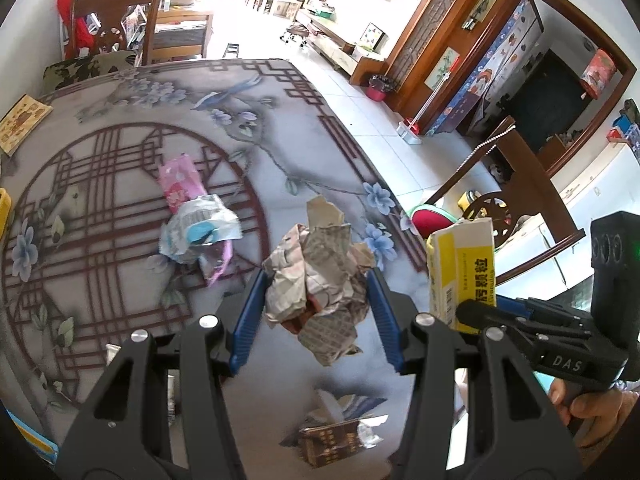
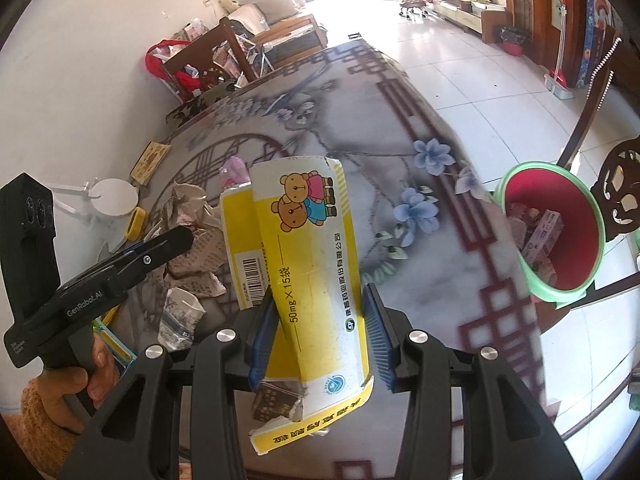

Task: Collect trash
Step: 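Lift the newspaper and yellow box and carry them toward the red bucket, then open both tools over the red bucket to drop the newspaper and box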

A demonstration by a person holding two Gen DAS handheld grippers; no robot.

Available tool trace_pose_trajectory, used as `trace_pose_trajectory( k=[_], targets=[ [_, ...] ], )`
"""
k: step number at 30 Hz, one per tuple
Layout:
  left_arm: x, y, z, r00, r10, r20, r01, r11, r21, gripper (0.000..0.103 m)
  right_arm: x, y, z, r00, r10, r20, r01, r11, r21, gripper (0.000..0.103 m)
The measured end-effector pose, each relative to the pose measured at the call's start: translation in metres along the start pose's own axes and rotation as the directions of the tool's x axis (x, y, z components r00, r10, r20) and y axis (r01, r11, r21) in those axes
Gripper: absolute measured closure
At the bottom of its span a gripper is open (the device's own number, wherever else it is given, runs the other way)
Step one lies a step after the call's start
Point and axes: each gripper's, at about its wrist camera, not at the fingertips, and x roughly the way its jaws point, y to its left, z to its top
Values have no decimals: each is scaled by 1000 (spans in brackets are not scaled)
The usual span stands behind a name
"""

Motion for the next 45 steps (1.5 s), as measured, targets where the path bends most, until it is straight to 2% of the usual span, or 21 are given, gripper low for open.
trace_pose_trajectory(
  k=[12, 31, 36, 41, 45],
  targets=[
    [14, -46, 11, 1000, 20, 22, -21, 999, 30, 53, -18, -45, 12, 1000, 5, 20, -5, 1000, 10, 62],
    [46, -106, 20, 997, 73, -7, -73, 996, 53, 53, -34, -127, 28, 999, 35, 37, -37, 997, 63, 62],
    [69, -137, 26, 998, 47, -34, -44, 996, 77, 53, -44, -165, 32, 999, 9, 50, -14, 994, 104, 62],
    [99, -175, 35, 997, -12, -72, 21, 993, 113, 53, -60, -213, 35, 996, -42, 73, 29, 986, 167, 62],
    [127, -214, 44, 994, -53, -92, 68, 982, 179, 53, -67, -256, 41, 993, -78, 88, 56, 971, 234, 62]
  ],
)
